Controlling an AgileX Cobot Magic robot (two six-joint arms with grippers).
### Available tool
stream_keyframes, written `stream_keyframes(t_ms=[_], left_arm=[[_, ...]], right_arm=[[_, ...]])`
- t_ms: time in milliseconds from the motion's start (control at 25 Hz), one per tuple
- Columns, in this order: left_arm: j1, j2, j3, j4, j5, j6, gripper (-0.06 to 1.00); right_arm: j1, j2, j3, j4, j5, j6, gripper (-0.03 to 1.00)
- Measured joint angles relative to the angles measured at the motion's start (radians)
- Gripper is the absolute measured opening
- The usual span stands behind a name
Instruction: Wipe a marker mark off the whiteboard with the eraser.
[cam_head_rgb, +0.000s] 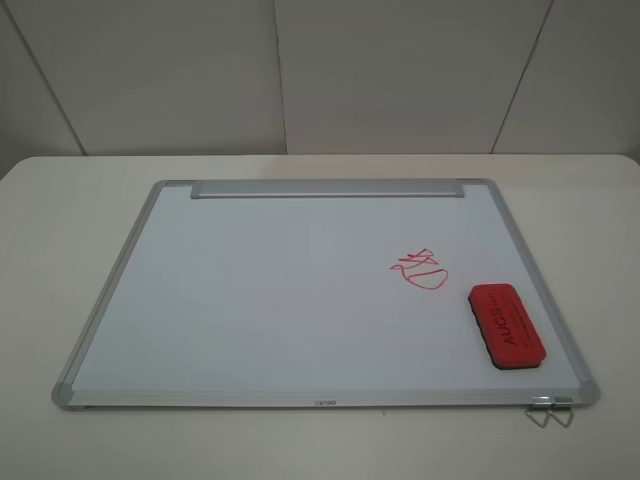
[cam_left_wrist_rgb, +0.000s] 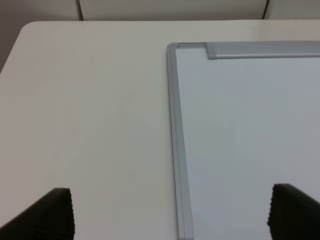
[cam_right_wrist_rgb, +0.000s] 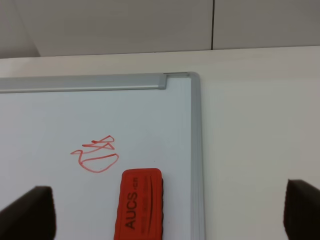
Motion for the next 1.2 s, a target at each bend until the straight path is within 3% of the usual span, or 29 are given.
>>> stream_keyframes(t_ms=[200, 640, 1200], left_arm=[[0.000, 0.000, 0.000, 0.000, 0.000, 0.000, 0.77], [0.000, 0.000, 0.000, 0.000, 0.000, 0.000, 0.77], [0.000, 0.000, 0.000, 0.000, 0.000, 0.000, 0.77]], right_arm=[[-0.015, 0.000, 0.000, -0.028, 0.000, -0.002, 0.82], [-0.203, 0.000, 0.000, -0.010, 0.000, -0.057, 0.82], [-0.208, 0.000, 0.000, 0.000, 0.001, -0.070, 0.82]])
